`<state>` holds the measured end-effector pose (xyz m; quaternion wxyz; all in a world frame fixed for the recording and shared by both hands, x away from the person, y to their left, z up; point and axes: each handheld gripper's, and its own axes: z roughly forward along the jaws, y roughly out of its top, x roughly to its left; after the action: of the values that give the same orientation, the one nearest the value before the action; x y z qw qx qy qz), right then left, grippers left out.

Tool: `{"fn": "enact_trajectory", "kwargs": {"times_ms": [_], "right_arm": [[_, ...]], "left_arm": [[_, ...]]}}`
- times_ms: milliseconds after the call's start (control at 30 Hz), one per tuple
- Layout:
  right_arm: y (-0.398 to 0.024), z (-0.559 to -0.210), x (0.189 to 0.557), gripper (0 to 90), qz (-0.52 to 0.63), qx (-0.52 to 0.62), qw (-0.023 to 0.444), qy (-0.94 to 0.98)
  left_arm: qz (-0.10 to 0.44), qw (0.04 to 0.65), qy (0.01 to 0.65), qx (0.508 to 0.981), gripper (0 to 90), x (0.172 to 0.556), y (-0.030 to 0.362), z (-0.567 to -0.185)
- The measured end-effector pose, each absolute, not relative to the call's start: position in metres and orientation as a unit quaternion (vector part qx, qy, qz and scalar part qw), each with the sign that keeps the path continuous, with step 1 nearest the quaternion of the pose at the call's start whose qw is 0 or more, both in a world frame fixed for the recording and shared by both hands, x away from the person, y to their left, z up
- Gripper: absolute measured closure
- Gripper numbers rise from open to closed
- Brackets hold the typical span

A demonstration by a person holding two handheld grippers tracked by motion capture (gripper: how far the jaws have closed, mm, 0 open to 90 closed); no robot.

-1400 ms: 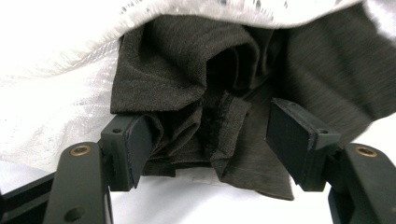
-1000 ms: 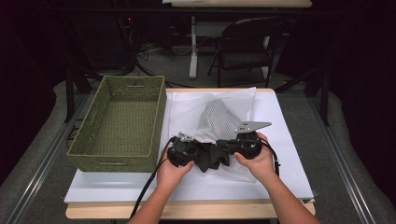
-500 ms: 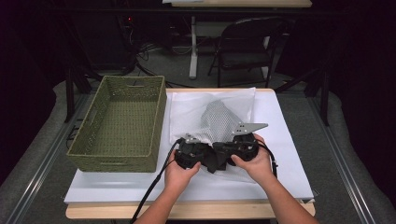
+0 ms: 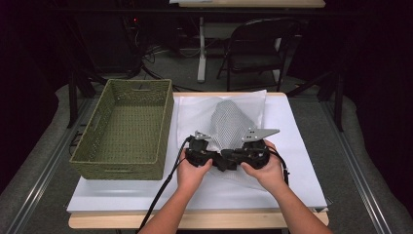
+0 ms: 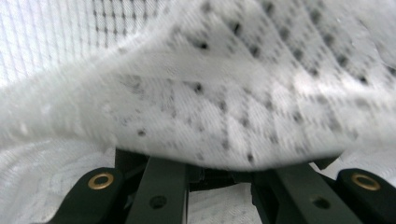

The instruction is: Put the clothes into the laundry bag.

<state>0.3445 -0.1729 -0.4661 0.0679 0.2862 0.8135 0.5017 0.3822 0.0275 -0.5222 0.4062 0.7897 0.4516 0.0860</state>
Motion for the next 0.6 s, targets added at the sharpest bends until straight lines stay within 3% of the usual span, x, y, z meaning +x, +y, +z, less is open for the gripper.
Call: {"fn": "enact_trajectory", "kwargs": {"times_ms": [367,600], "right_arm": [[-0.1760,-0.4691,0.3480,89.0,0.497,0.295,0.078,0.812],[-0.1778,-0.4695,0.3492,89.0,0.497,0.298,0.084,0.811]], "left_arm": [[0.084,0.409,0.462,0.782,77.4,0.3916,0.0252,-0.5271],[0.081,0.420,0.455,0.781,58.0,0.3841,0.0326,-0.5224]]}}
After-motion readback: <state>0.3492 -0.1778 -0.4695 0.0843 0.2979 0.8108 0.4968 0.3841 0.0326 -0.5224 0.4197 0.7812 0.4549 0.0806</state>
